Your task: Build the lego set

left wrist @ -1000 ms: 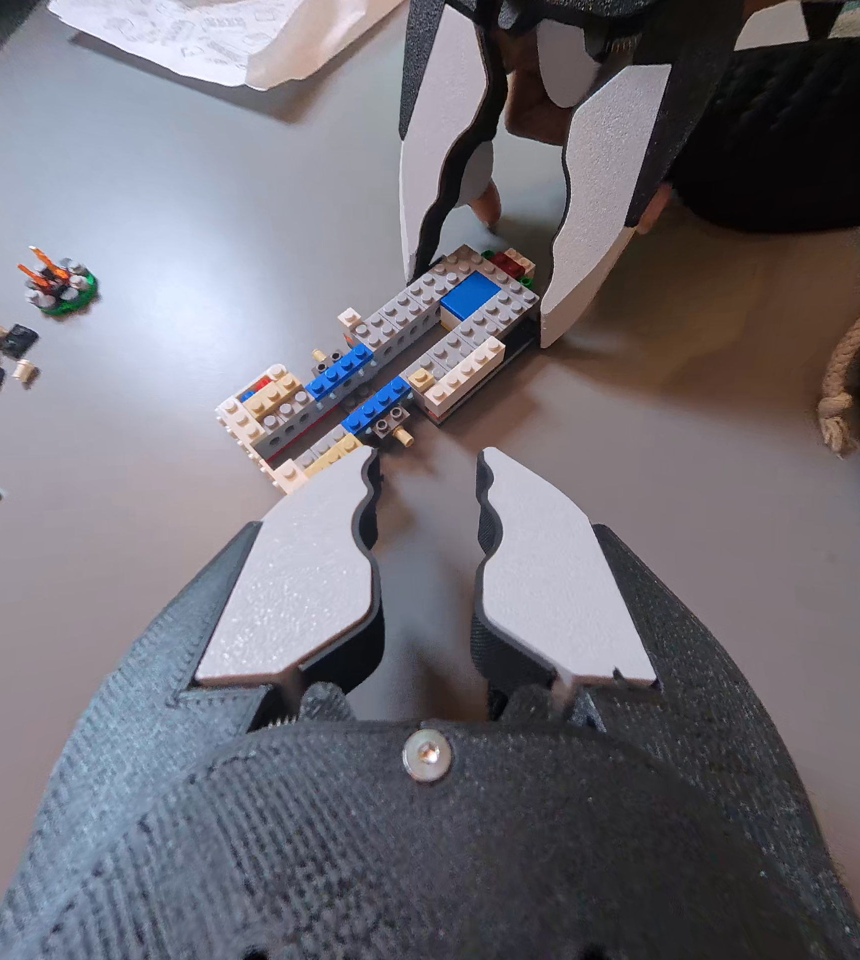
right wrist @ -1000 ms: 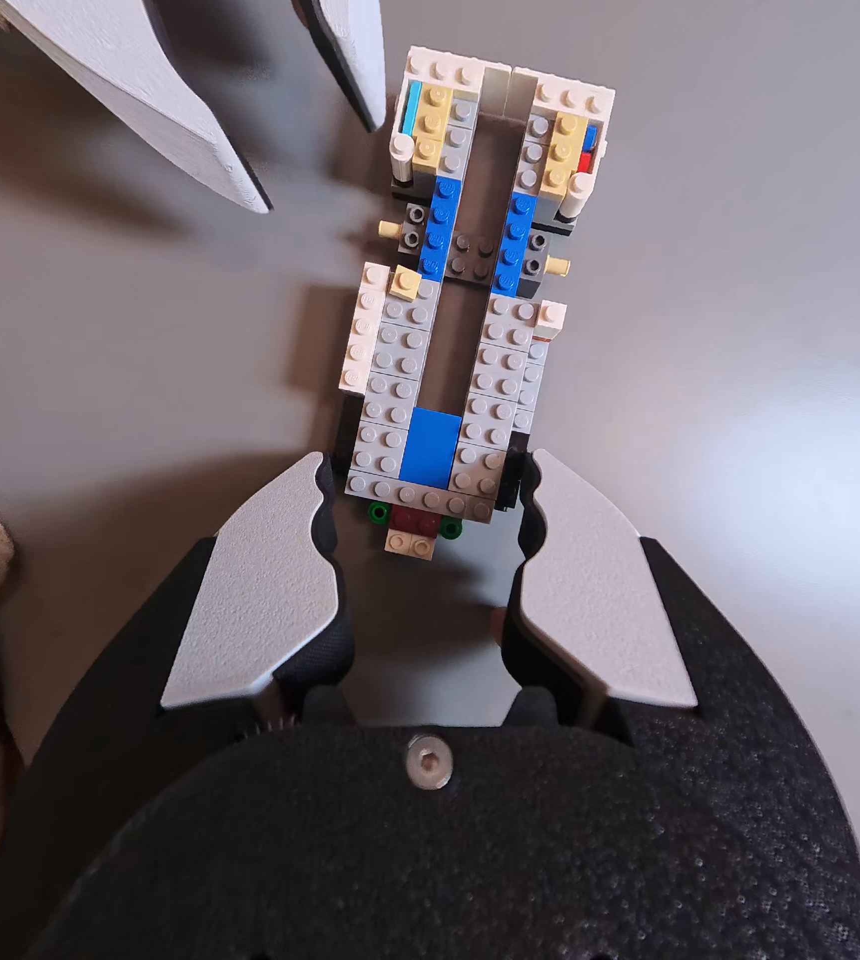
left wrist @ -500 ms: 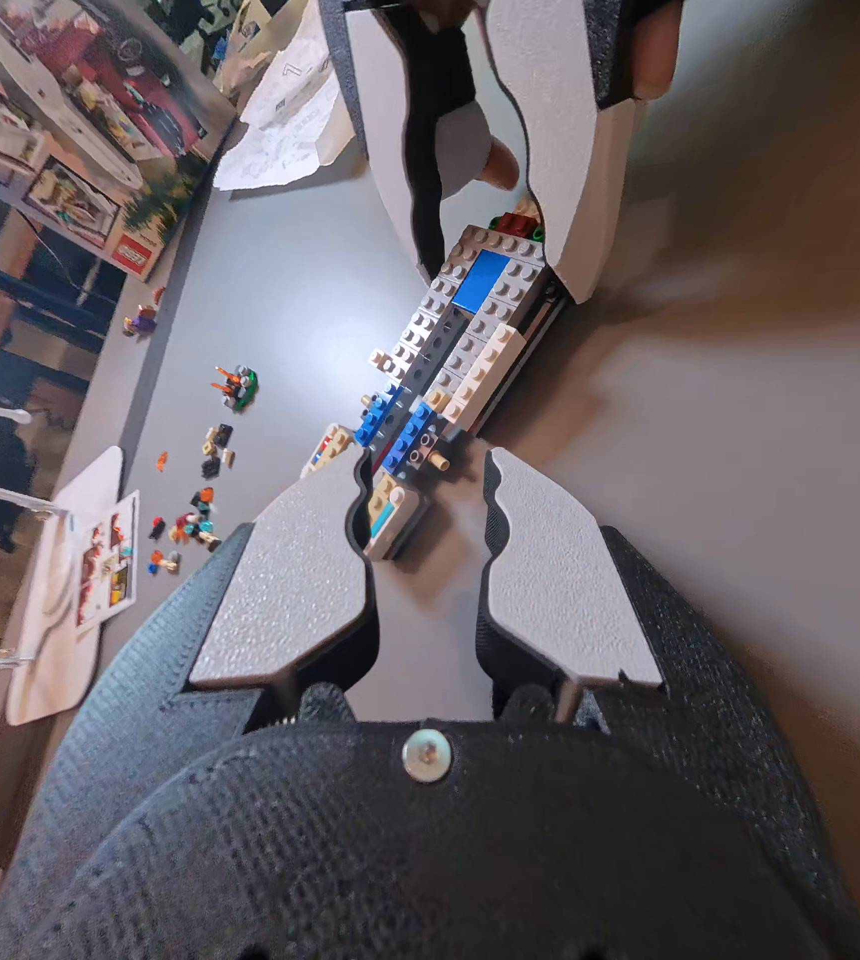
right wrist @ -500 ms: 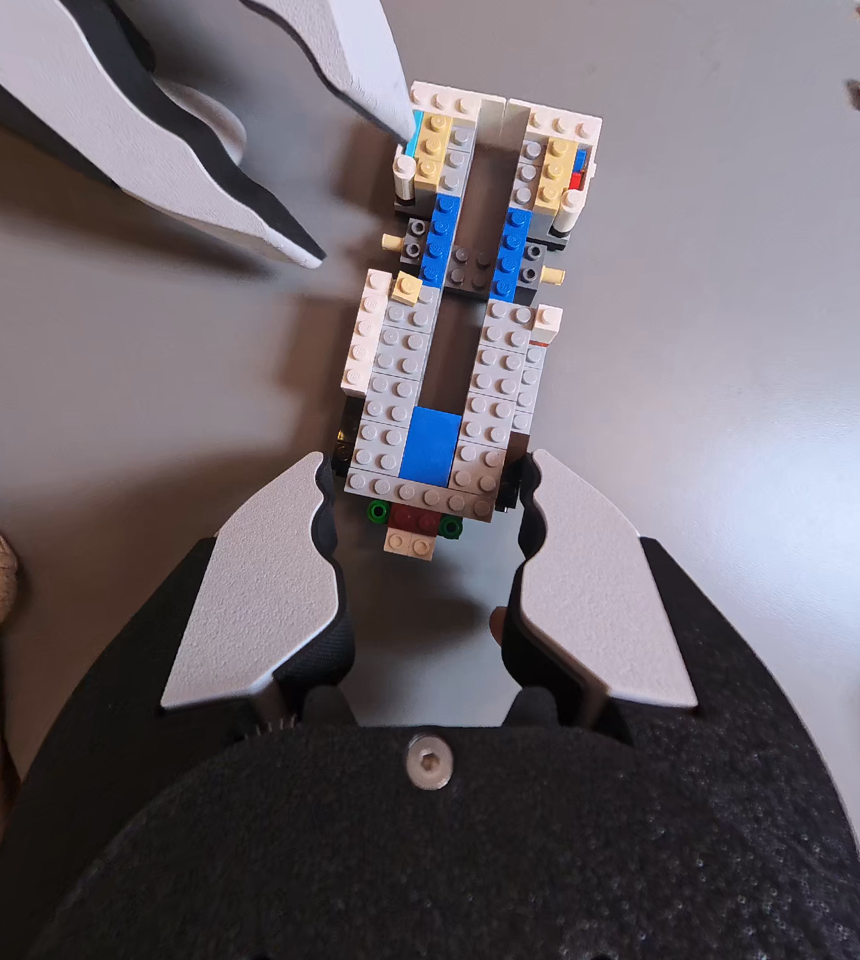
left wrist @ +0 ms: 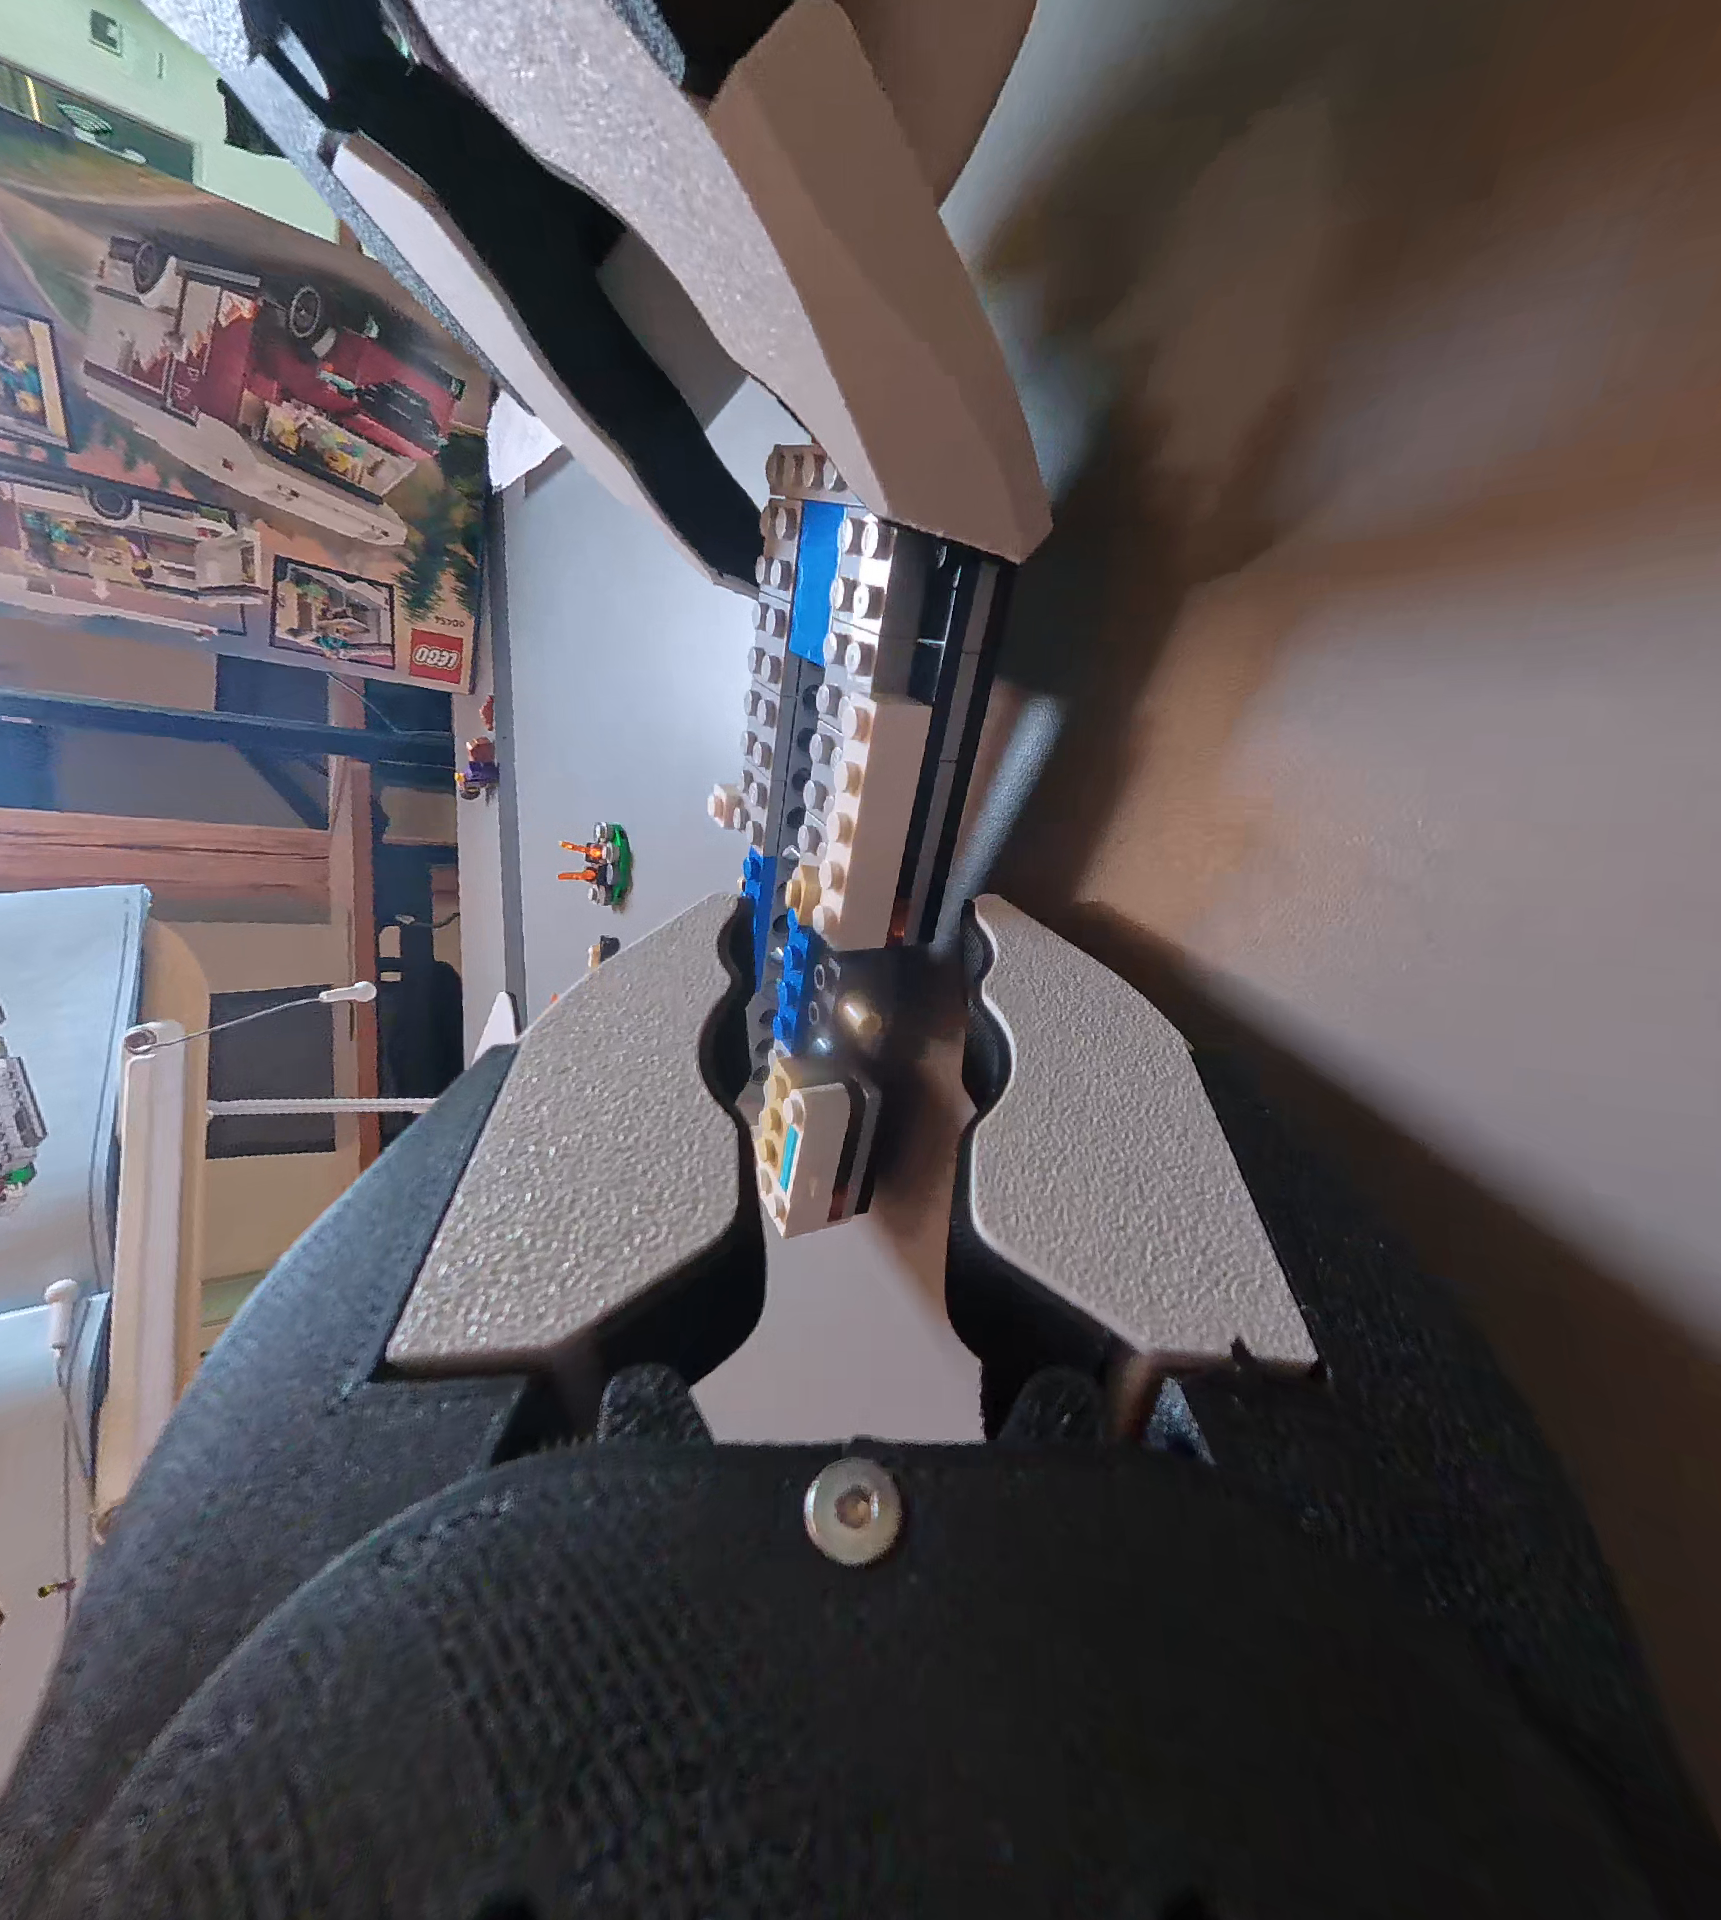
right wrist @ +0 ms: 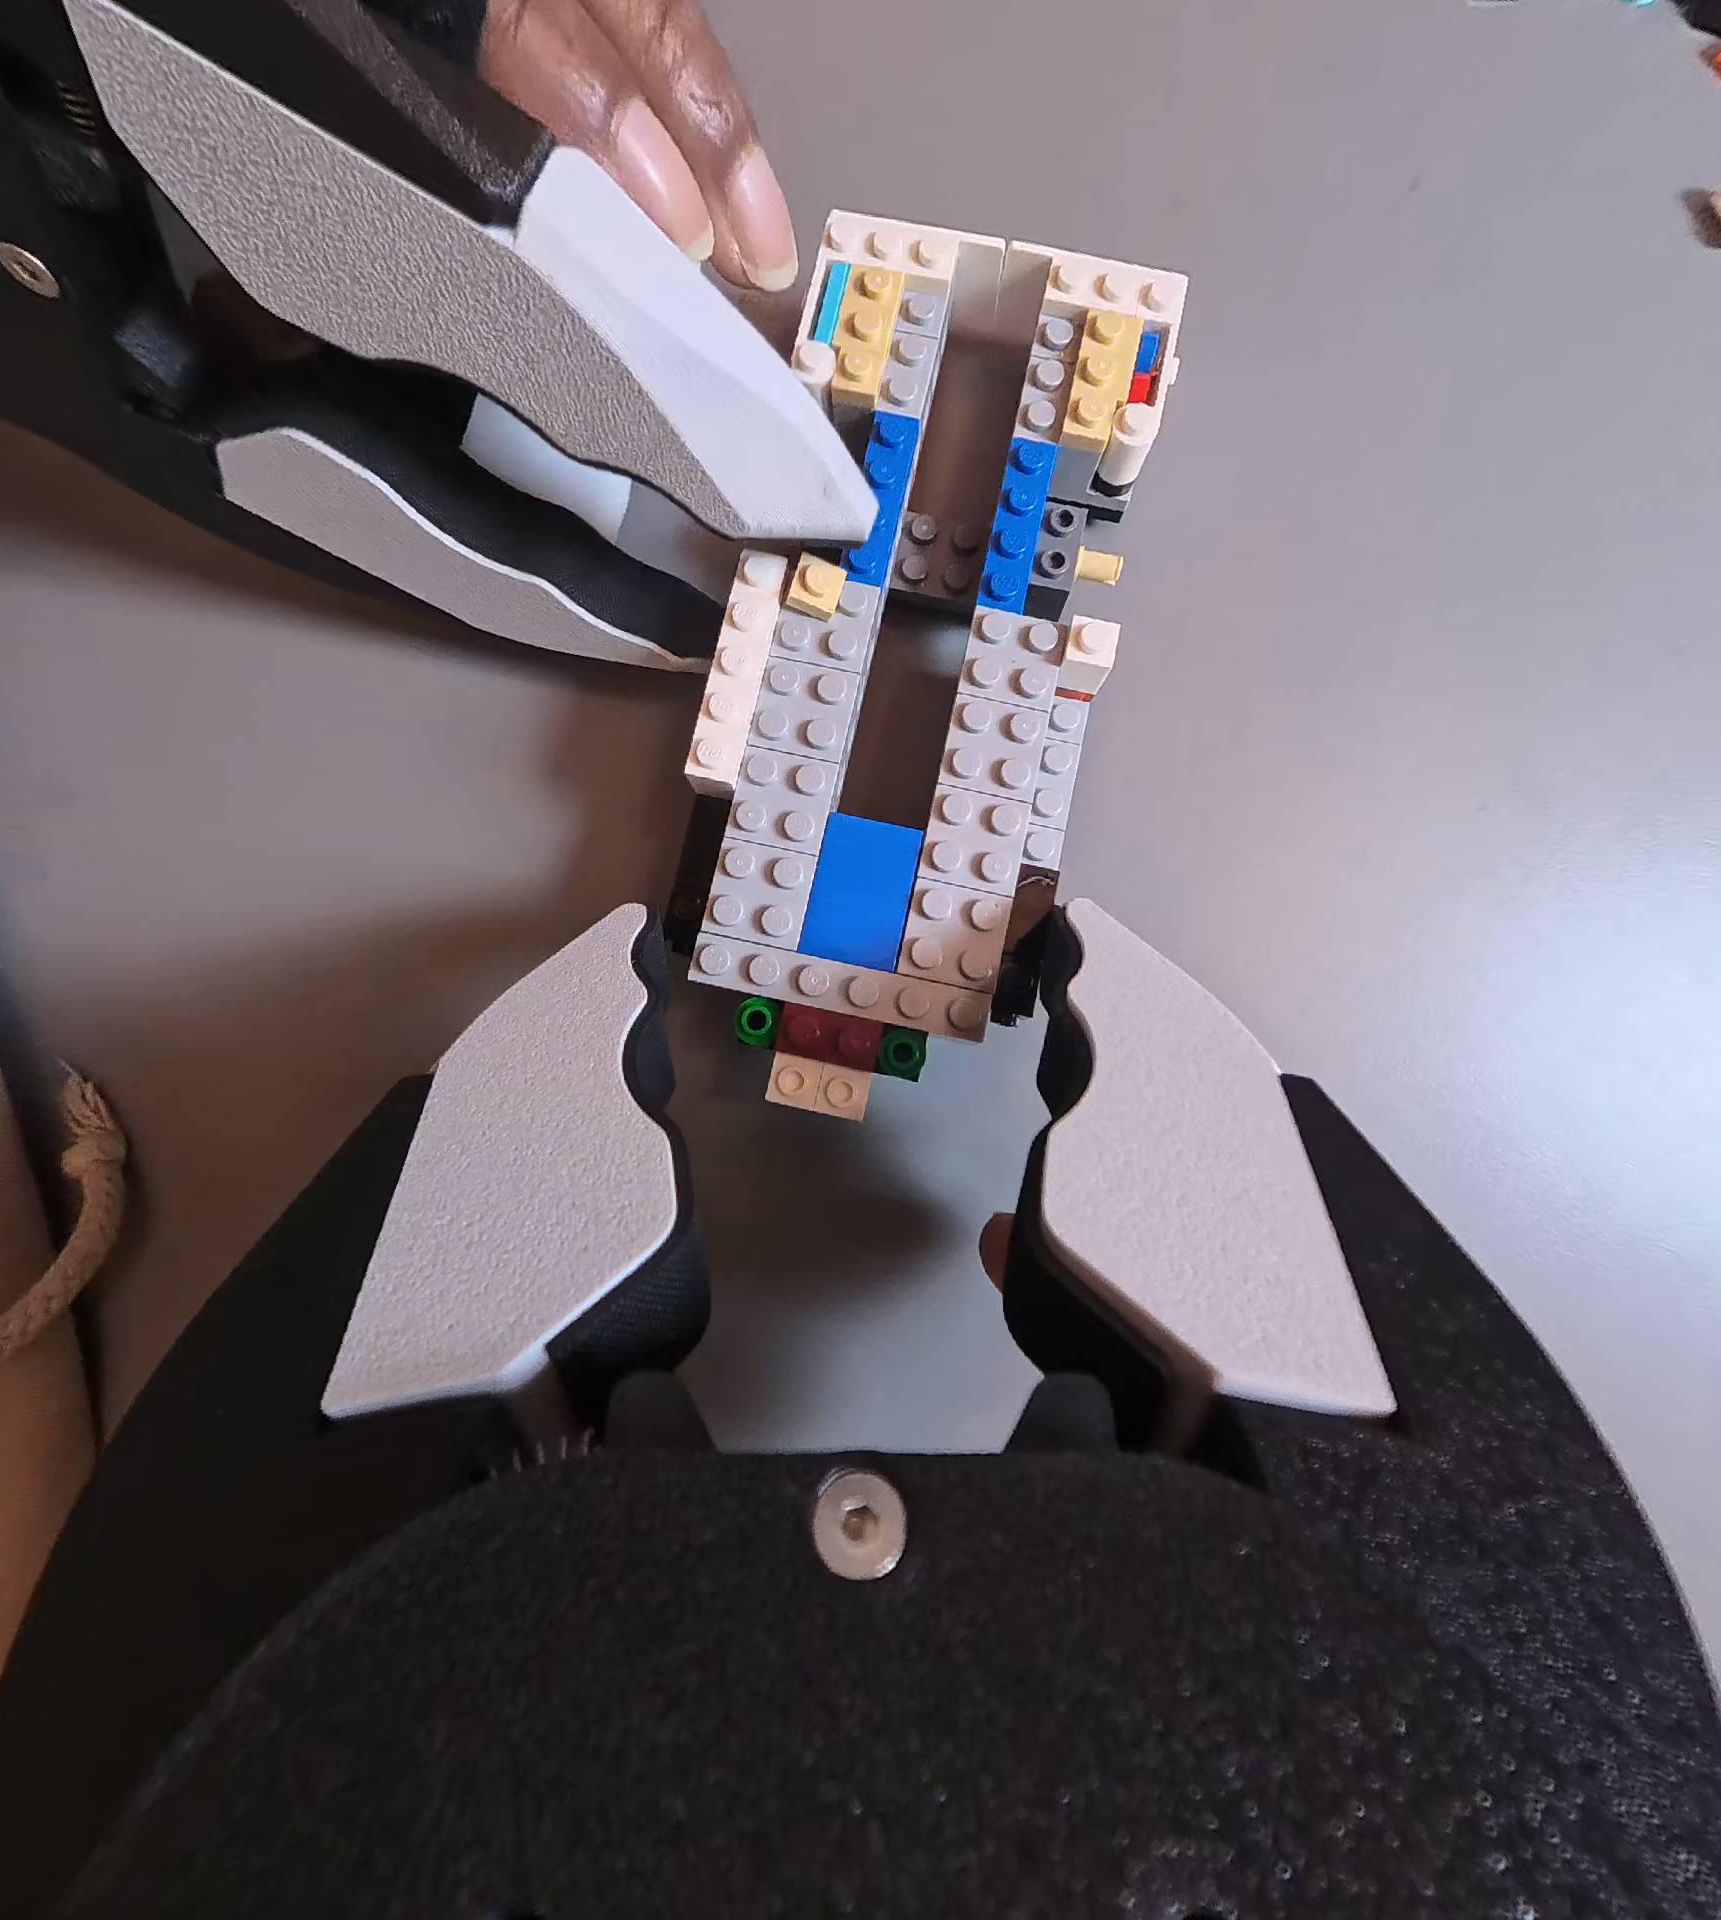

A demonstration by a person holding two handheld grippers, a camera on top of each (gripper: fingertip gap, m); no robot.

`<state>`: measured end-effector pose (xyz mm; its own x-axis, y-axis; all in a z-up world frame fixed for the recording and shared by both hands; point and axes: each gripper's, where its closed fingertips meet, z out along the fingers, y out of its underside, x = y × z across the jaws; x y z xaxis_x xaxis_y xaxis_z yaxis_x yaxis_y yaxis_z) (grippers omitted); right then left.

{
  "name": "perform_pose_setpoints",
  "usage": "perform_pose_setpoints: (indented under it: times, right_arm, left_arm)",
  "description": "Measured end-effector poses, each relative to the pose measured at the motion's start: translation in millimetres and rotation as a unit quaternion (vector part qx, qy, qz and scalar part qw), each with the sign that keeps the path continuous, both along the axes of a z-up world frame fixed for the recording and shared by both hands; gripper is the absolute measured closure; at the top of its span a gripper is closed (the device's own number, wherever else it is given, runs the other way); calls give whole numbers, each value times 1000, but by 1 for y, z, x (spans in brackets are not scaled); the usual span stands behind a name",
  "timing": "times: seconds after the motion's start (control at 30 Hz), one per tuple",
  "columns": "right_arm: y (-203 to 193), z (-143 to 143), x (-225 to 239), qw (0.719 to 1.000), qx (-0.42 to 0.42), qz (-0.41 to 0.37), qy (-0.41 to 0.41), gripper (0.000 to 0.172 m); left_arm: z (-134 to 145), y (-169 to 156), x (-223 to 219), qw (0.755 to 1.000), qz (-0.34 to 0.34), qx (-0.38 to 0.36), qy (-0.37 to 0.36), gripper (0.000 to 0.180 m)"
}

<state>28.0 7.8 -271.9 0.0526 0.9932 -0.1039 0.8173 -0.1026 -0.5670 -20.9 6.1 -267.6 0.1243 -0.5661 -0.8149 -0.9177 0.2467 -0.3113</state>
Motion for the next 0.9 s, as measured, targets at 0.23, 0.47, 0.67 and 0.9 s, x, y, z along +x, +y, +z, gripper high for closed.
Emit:
perform_pose_setpoints:
  times: [0.23, 0.47, 0.67, 0.9]
  right_arm:
    - [-1, -1, -1, 1000, -5, 1, 0, 102]
    - [-2, -3, -2, 1000, -10, -2, 0, 102]
    - [-4, -4, -3, 999, -33, -8, 5, 102]
    - [-5, -7, -3, 999, -39, -13, -1, 102]
  left_arm:
    - [-1, 0, 1, 1000, -7, 19, 22, 148]
    - [-3, -1, -1, 999, -9, 34, 40, 153]
    - [-1, -3, -3, 998, -11, 44, 45, 154]
    - [-2, -4, -4, 997, -11, 46, 56, 154]
